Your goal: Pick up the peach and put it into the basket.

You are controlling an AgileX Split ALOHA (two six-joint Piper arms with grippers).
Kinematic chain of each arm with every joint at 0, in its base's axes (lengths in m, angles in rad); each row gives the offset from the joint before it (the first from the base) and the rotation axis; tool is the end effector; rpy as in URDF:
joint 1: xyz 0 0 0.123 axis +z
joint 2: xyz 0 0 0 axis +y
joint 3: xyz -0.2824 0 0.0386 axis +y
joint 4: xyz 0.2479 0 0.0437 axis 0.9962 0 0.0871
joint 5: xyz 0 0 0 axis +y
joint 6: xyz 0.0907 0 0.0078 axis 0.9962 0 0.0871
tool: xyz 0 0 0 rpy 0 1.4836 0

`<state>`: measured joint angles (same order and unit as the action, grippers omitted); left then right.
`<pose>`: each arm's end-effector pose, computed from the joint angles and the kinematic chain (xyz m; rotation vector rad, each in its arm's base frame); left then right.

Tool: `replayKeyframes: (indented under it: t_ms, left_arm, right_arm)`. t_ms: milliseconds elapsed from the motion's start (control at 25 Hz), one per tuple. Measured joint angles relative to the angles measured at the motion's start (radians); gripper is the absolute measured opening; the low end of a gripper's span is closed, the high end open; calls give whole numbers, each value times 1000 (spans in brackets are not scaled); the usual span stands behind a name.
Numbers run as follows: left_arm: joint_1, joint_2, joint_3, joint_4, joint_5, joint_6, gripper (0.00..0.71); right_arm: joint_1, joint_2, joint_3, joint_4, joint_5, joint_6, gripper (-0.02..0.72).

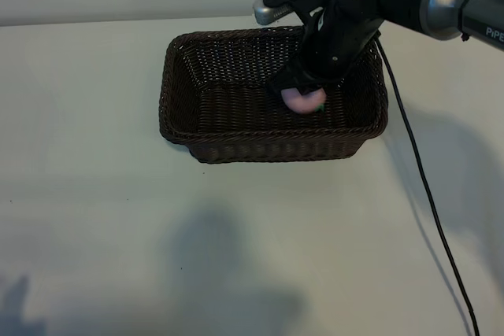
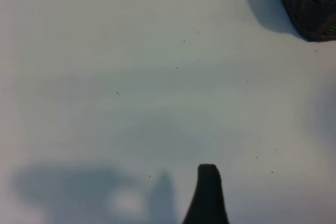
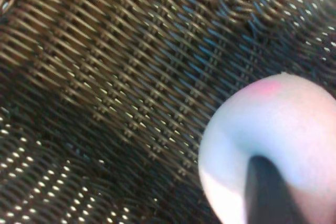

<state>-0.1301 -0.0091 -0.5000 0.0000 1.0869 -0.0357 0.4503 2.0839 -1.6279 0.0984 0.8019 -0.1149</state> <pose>-0.0073 0.0010 0.2750 0.0973 2.0607 -0.1024 0.4019 0.2014 0.1966 -0.6961 2.6645 0.2081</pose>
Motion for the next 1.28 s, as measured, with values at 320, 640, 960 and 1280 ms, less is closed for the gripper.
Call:
replayKeyframes:
  t_ms: [320,640,960,1280]
  left_arm:
    - [0,0,0,0,0,0,593]
    - [0,0,0,10,0,0,593]
    - [0,0,0,10,0,0,593]
    - [0,0,0,10,0,0,593]
  right_arm:
    - [0,0,-156,2,180,6,700]
    - [-71,0,-395,-98,392,24,651]
    - [-382,-1,-417,-118,415,25,603]
    - [-640,-2,-417,-82,416,40,597]
